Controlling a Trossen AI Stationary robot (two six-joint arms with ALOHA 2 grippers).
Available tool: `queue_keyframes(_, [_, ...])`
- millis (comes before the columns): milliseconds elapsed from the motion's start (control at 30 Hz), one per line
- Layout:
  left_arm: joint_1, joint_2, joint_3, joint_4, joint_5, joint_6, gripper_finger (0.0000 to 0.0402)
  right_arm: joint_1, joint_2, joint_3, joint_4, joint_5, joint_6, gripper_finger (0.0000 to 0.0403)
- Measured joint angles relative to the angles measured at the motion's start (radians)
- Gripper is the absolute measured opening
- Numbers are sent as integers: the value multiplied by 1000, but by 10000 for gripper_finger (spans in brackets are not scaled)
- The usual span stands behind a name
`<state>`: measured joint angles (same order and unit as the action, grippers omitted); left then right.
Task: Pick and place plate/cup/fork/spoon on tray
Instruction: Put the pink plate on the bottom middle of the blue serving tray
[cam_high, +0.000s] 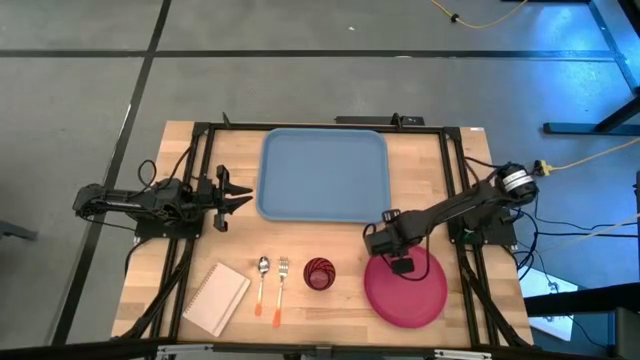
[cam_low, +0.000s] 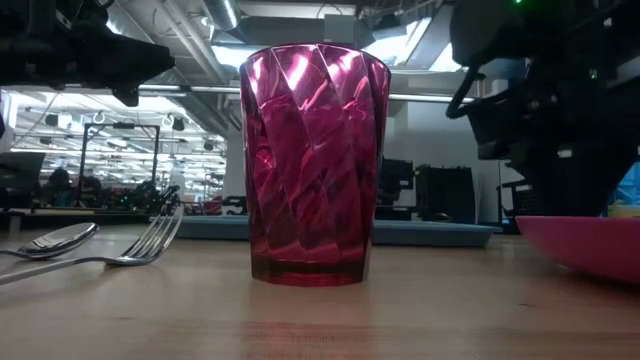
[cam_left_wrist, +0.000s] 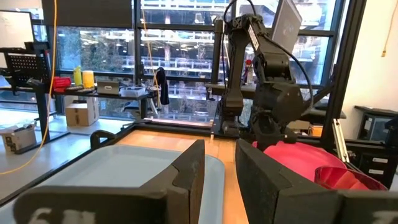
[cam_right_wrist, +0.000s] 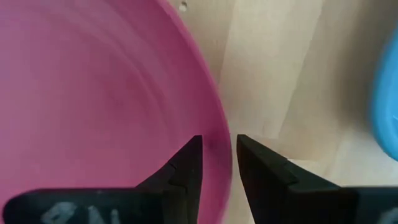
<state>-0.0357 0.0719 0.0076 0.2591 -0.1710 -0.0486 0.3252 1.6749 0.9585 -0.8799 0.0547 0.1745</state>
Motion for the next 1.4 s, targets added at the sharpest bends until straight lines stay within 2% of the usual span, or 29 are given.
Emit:
queue_keyframes(267, [0,0,0,0,0,0,82,0,44,0,82,-35,36,101])
queue_keyframes(367, [0,0,0,0,0,0,82,0,45,2,86,-35,76,82])
queue_keyframes(500, [0,0,0,0,0,0,82,-3,41,6,76,-47,117,38])
queue_keyframes(567, [0,0,0,0,0,0,82,-2,39,17,54,-53,130,15])
queue_keyframes(667, [0,0,0,0,0,0,82,-2,45,57,-8,-53,140,12])
queue_keyframes(833, [0,0,0,0,0,0,82,-5,48,191,-261,-24,138,7])
queue_keyframes(933, [0,0,0,0,0,0,82,-11,48,289,-459,52,149,6])
queue_keyframes(1067, [0,0,0,0,0,0,82,-38,48,418,-701,273,197,6])
queue_keyframes(1133, [0,0,0,0,0,0,82,-65,34,459,-694,396,189,6])
queue_keyframes(1233, [0,0,0,0,0,0,82,-134,-2,499,-598,479,101,6])
queue_keyframes(1400, [0,0,0,5,0,0,82,-314,-14,575,-541,611,-8,6])
